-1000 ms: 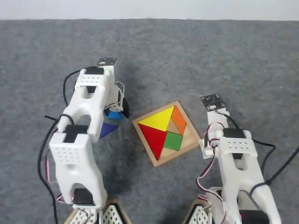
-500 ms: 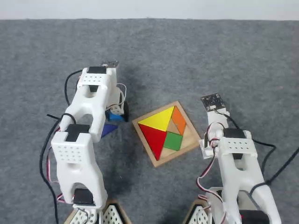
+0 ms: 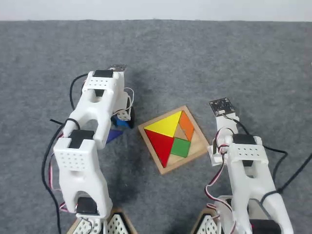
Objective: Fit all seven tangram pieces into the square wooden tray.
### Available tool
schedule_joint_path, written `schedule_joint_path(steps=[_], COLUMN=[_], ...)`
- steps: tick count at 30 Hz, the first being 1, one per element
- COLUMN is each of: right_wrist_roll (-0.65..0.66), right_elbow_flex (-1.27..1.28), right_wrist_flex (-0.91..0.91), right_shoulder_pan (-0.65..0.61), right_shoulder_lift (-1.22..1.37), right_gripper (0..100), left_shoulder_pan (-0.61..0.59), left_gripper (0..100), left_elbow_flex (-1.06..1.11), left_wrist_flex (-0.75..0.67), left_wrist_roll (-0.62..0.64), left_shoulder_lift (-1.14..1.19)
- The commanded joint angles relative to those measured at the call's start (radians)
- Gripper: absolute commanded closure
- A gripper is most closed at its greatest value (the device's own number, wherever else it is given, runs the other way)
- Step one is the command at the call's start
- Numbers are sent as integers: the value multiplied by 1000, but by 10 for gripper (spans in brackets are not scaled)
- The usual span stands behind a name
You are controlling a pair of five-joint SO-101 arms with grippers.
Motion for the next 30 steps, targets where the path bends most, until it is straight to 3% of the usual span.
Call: schedule_joint_path(steps=[1,10,20,24,30], right_wrist_roll=[8,8,9,9,21], right_elbow_flex=[-31,-31,-32,-35,-57], right_wrist_flex=[-10,-12,-13,-13,-62], right_shoulder_pan=[15,15,16,36,242], right_shoulder_lift=[-4,-4,-4,-4,-4], right_gripper=[972,972,972,972,971], left_shoulder_pan=[-29,-31,123,213,391], left_gripper=[841,874,874,874,874], left_elbow_flex=[-19,-128,-450,-364,-119], left_wrist_flex=[-34,-9,315,313,308], left_wrist_roll=[-41,-178,-330,-333,-334], left_shoulder_lift=[2,-5,-11,-46,-209])
